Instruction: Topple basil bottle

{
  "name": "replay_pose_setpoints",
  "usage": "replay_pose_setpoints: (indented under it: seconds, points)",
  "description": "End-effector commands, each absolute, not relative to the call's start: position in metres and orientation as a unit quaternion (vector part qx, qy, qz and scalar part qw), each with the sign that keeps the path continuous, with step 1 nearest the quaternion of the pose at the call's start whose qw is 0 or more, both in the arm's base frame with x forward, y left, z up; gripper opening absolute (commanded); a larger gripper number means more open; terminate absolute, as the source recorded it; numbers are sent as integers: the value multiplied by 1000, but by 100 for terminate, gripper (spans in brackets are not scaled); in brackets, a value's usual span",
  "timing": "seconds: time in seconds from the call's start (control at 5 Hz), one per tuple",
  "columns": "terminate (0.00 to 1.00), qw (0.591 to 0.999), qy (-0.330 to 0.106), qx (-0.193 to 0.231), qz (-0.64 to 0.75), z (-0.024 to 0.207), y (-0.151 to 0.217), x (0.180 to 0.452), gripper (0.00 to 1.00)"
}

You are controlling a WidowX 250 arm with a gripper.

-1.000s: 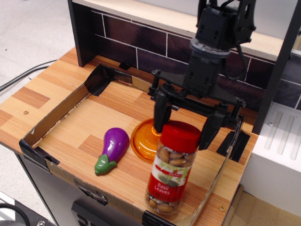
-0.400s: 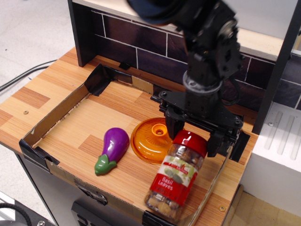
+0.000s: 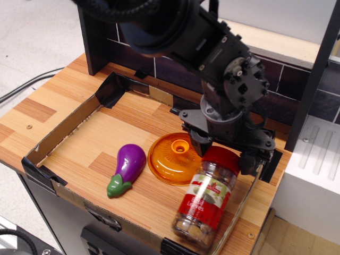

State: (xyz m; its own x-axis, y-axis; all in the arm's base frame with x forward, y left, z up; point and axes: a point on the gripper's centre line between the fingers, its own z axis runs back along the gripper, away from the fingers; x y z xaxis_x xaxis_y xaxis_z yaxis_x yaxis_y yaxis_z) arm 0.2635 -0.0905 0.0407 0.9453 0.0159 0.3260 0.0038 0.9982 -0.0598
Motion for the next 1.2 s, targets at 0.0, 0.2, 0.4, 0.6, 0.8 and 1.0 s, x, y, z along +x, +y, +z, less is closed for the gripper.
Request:
replay_pose_setpoints:
  seconds: [0.0,0.2,0.4,0.6,0.8,1.0]
  points:
    - [0,982,-183,-49,0,56,-91,273,100]
    - [0,984,-173,-45,4,56,-91,272,100]
    - [0,985,-170,-36,2,57,-90,272,100]
    - [0,986,-164,-35,18,57,-90,270,100]
    - [0,992,-124,-20,10,90,-89,290,100]
    - [0,992,-124,-20,10,90,-89,290,100]
